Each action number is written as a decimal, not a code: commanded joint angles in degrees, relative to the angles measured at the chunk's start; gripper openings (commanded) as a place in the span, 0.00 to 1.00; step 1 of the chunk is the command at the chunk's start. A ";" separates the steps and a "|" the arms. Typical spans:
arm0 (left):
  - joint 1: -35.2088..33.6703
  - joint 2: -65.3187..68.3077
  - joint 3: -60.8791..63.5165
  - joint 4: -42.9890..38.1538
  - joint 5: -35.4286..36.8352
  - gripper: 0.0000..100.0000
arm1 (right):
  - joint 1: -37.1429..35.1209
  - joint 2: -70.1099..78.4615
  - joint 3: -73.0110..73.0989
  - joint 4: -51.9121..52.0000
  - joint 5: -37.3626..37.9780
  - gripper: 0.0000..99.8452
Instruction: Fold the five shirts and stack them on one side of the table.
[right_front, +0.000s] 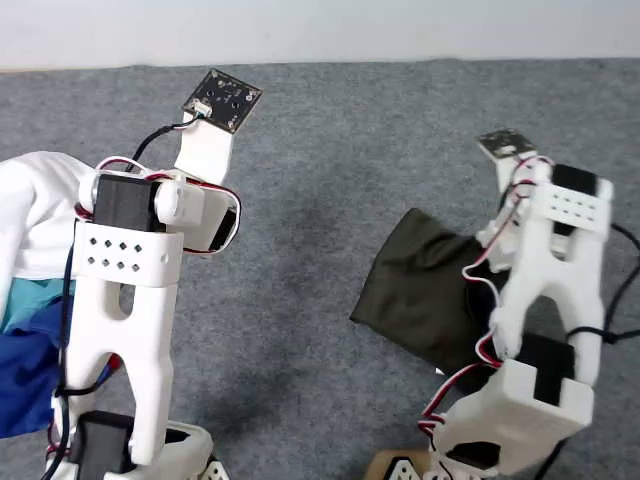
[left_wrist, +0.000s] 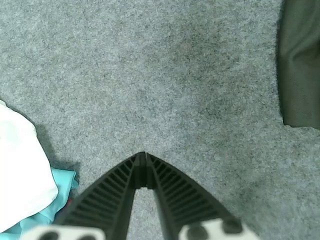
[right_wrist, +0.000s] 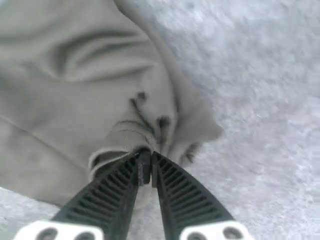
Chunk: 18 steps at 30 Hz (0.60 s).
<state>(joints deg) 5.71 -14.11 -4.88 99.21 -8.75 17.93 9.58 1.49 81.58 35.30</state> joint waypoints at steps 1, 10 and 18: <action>-3.16 -2.37 -0.22 -0.88 0.09 0.00 | 4.79 -0.22 -2.73 -2.59 2.64 0.01; -9.41 -2.46 -0.48 -0.88 0.18 0.00 | 11.38 3.74 -2.99 -10.68 5.71 0.01; -9.41 -2.46 -0.48 -0.88 0.35 0.00 | 12.26 8.84 -3.08 -19.74 5.54 0.01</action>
<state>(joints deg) -3.52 -14.29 -4.88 99.21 -8.75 29.54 18.73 1.41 65.05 40.48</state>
